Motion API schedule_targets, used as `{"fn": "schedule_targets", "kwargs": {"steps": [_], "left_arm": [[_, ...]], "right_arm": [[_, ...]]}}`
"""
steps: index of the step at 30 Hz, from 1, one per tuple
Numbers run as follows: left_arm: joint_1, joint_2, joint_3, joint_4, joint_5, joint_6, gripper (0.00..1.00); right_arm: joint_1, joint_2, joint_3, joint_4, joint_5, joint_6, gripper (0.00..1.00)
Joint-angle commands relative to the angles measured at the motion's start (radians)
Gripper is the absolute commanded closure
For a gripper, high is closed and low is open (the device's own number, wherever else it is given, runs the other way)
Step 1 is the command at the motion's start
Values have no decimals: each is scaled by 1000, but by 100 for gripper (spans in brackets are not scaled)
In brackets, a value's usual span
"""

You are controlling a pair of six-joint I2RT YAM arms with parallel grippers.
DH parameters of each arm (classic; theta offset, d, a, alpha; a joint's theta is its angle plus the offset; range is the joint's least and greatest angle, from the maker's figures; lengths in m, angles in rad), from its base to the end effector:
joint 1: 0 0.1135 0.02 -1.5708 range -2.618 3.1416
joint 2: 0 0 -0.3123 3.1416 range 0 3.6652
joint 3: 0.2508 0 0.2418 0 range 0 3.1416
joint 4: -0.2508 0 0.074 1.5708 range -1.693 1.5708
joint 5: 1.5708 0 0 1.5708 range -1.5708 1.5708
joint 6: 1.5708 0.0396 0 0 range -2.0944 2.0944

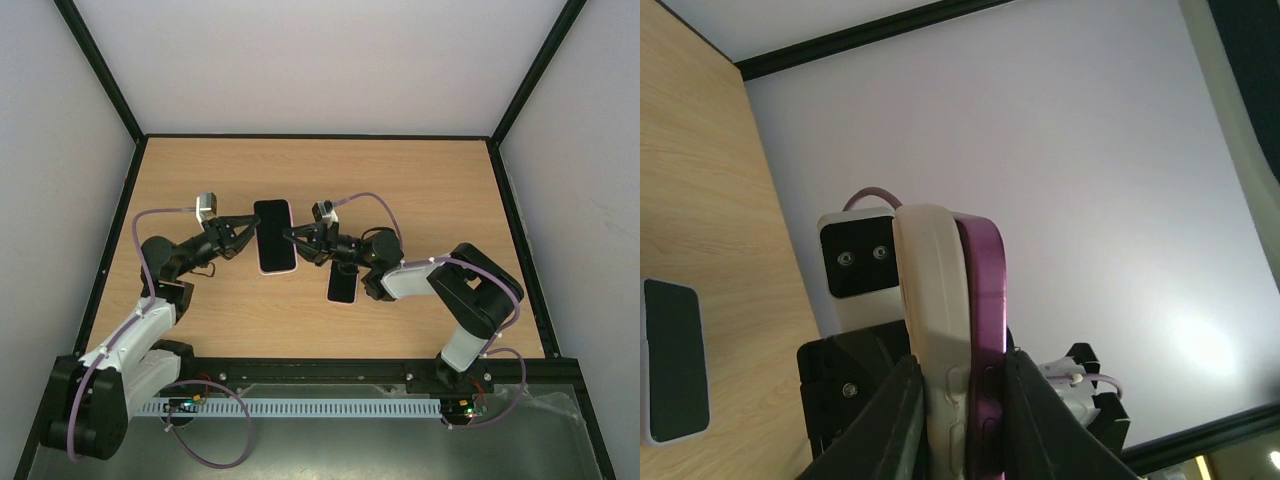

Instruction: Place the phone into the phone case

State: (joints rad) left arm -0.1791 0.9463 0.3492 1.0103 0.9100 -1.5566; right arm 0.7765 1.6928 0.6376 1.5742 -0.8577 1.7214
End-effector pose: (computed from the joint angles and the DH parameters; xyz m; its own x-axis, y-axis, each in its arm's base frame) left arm 0.1468 -0.0584 0.3243 -0.8151 -0.4761 -0.3300 0.4067 -0.0648 -0.9112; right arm 0.2019 0.2403 0.2988 -0.9695 -0.0458 -0.2406 -0.2108 -0.3446 0.9148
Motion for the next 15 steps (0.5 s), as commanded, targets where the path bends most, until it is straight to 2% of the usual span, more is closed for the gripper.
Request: {"fn": "schedule_targets", "kwargs": {"steps": [1, 13, 15], "left_arm": [[-14, -64, 87, -272, -19, 216, 93], [-14, -82, 181, -622, -40, 413, 98], [-13, -81, 203, -671, -44, 444, 98]], "right_arm": [[15, 10, 50, 176, -14, -2, 78], [15, -32, 40, 4, 20, -120, 78], [15, -52, 40, -55, 25, -157, 84]]}}
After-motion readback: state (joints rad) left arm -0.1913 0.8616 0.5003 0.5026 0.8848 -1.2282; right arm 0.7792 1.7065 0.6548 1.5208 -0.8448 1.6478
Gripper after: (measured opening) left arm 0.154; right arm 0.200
